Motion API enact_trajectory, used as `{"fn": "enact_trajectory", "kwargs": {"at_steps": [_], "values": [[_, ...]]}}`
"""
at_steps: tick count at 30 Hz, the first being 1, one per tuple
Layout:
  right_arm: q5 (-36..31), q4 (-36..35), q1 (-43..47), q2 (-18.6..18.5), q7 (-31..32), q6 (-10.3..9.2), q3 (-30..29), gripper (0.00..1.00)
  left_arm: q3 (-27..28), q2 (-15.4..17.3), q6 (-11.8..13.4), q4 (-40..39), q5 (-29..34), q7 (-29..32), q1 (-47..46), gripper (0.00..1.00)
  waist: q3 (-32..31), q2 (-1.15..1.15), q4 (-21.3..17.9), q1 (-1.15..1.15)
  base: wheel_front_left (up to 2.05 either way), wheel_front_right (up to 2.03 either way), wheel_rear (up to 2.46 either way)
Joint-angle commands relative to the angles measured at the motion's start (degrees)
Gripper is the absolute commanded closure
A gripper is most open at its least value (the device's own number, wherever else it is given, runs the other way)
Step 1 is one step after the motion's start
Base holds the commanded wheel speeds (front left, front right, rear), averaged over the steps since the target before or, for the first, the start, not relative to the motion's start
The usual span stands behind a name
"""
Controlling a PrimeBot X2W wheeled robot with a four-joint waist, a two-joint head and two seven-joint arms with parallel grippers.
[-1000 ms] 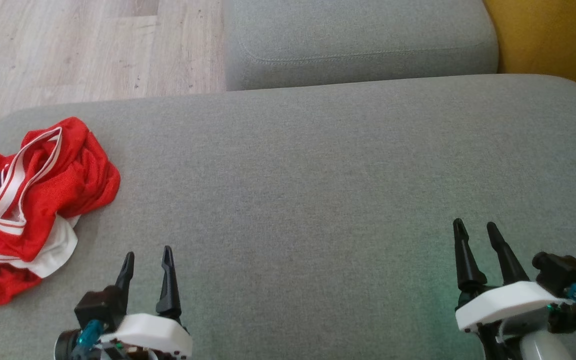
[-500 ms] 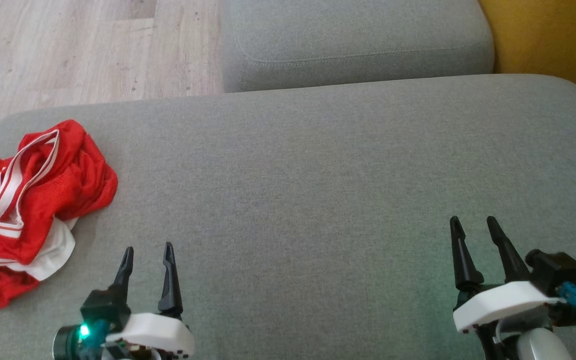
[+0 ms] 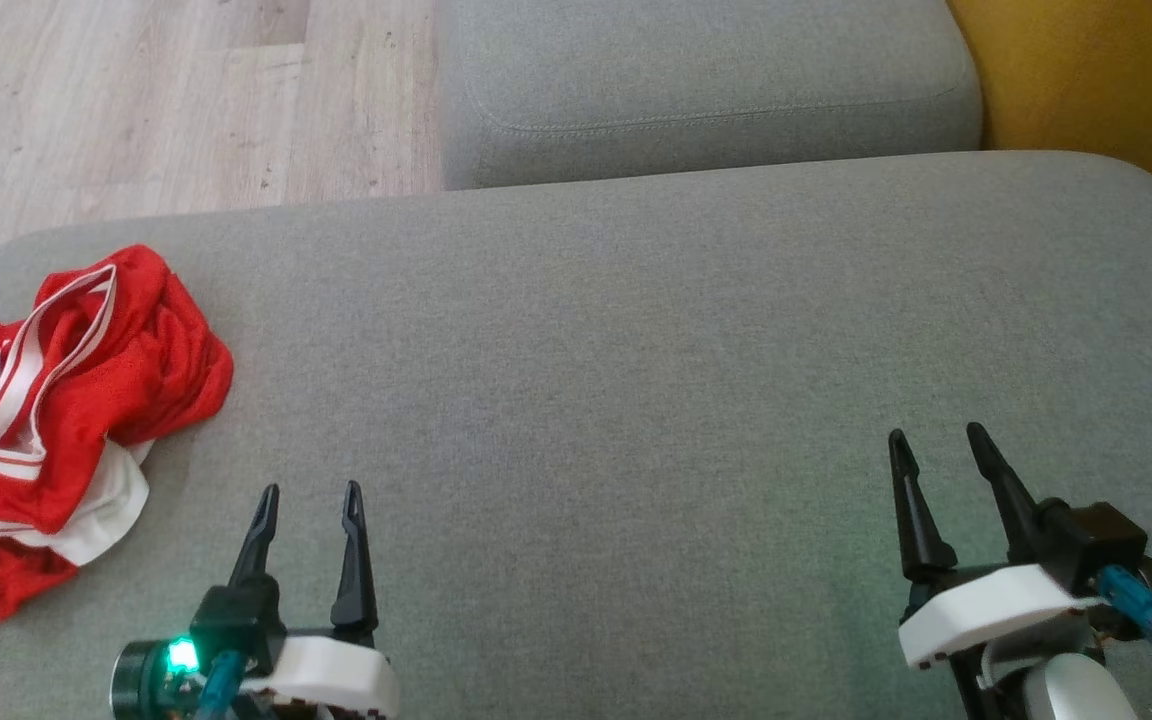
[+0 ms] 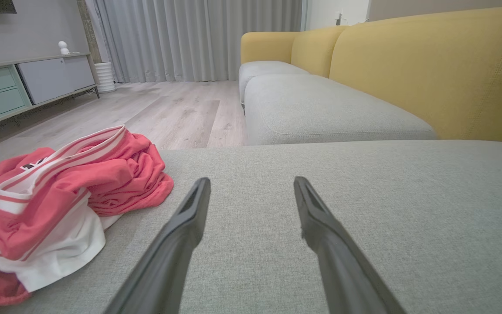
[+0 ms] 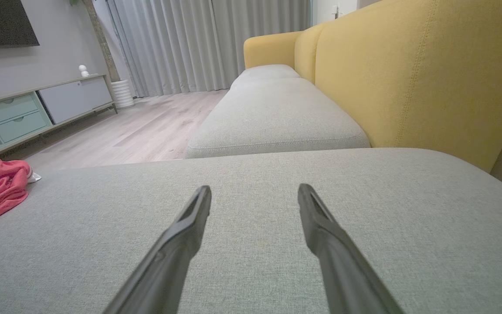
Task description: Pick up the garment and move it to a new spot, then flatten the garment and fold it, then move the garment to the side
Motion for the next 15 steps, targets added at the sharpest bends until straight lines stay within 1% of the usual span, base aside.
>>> {"fn": "enact_trajectory", "kwargs": {"at_steps": [1,11,15], "values": [[-0.2,-2.0,-2.0,-0.5,-0.8,0.45,1.6,0.00,1.7,1.0,0.6,-2.0,0.3,-0.7,-2.3,0.00,0.0,0.00,0.0,0.00,0.00,0.00,0.00],[0.2,-1.7,-2.1,-0.5,-1.0,0.45,1.6,0.00,1.7,1.1,1.0,-2.0,-0.3,-1.0,-2.1,0.00,-0.1,0.00,-0.2,0.00,0.00,0.00,0.00],[0.2,-1.8,-1.8,-0.5,-1.2,0.45,1.2,0.00,1.5,1.1,0.9,-2.0,-0.4,-1.0,-2.3,0.00,-0.2,0.00,1.3,0.00,0.00,0.00,0.00]]}}
